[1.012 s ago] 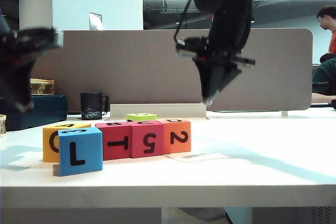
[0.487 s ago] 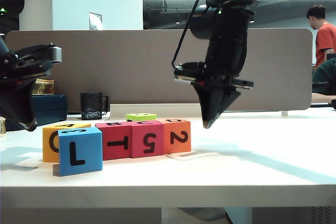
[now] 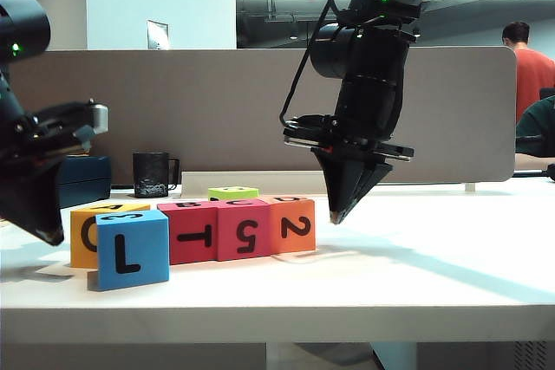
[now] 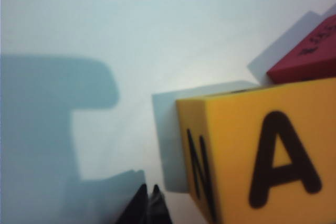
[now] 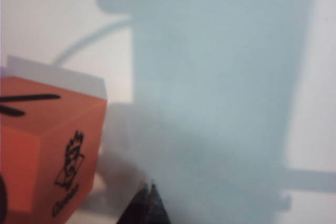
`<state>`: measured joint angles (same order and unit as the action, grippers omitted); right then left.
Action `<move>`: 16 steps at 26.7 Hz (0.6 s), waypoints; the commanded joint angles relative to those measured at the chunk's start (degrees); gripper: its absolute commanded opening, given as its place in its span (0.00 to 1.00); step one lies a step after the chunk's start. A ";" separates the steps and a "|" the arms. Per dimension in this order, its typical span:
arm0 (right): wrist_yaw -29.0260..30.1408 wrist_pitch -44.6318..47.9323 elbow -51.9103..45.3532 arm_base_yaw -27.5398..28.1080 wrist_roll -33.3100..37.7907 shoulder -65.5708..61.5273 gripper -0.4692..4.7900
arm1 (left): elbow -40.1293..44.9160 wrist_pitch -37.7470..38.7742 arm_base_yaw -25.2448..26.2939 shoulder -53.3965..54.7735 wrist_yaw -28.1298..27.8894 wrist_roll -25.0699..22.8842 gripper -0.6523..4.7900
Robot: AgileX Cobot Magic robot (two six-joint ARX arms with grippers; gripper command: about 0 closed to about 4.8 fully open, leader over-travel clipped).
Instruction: Select the appropriate blocks from the scattered letter blocks on the table and arrange them in a row to spell out "ABCD".
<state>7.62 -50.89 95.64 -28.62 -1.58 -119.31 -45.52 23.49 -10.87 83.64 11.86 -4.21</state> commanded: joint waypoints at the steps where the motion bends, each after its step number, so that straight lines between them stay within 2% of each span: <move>1: 1.31 0.72 0.22 -0.13 -0.22 0.17 0.08 | -0.11 -1.46 -0.02 0.92 3.67 0.20 0.11; 10: 5.29 1.36 0.22 -0.39 -0.17 0.04 0.08 | -0.15 -3.63 -2.49 1.05 5.35 1.27 0.11; 16: 5.44 1.20 0.22 -0.39 -0.17 0.02 0.08 | -0.15 -4.07 -2.82 1.05 5.35 1.31 0.11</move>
<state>12.71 -49.98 95.66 -28.93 -1.58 -119.42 -45.52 20.12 -13.72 84.88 16.99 -2.96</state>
